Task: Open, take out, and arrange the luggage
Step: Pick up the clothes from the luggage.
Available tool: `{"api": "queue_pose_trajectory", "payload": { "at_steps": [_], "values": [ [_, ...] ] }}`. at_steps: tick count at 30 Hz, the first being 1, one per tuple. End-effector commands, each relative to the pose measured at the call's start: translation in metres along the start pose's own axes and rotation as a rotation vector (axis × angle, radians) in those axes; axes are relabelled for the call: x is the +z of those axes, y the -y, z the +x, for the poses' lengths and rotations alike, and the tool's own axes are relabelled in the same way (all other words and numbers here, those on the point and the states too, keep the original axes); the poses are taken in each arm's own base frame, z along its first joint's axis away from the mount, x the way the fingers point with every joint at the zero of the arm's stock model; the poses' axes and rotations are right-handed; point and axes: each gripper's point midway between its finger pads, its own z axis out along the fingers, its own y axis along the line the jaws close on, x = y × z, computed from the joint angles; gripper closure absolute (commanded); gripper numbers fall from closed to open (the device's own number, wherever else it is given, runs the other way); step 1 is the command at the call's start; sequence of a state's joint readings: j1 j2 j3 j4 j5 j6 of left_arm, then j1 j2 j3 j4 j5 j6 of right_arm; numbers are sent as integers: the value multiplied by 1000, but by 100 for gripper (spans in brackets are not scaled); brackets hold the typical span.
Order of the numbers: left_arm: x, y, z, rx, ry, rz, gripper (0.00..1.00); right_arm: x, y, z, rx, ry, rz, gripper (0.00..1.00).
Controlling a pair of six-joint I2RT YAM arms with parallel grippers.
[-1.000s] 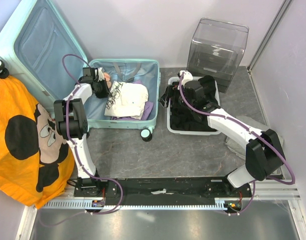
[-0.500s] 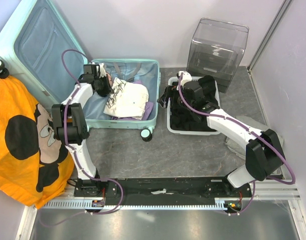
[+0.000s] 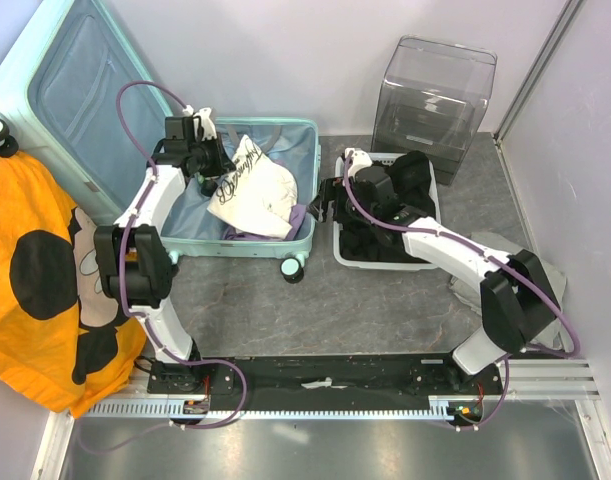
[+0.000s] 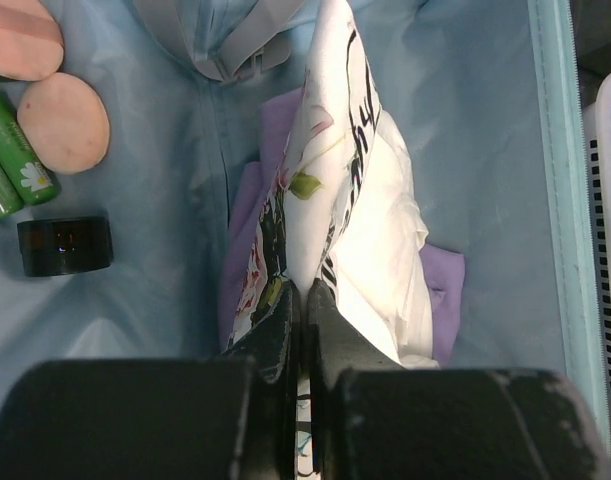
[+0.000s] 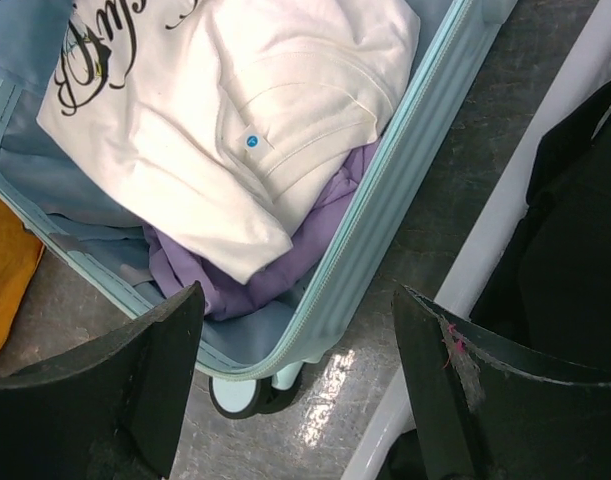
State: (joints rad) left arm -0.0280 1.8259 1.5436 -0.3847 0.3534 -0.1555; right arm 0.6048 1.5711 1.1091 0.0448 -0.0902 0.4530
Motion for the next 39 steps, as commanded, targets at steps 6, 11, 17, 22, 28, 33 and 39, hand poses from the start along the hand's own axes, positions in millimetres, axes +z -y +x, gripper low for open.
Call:
{"api": "queue_pose_trajectory", "payload": {
  "at_steps": [6,11,17,22,28,33,39],
  "values": [
    [-46,44,-55,7,160,125,99,19,-31,-26,60,69,-119,16],
    [-59,54,-62,5,182,149,98,25,-30,-23,74,65,-125,16],
    [-77,72,-73,-2,210,213,98,29,-29,-24,68,72,-125,16],
    [-78,72,-72,-4,208,211,98,29,-28,-26,69,82,-123,15],
    [-51,47,-54,9,159,132,99,31,-25,-21,71,74,-116,15],
    [-13,17,-26,10,74,63,99,31,-25,-17,73,69,-121,15],
    [22,-23,7,-23,-17,-31,98,33,-24,-12,74,57,-121,15]
  ]
}}
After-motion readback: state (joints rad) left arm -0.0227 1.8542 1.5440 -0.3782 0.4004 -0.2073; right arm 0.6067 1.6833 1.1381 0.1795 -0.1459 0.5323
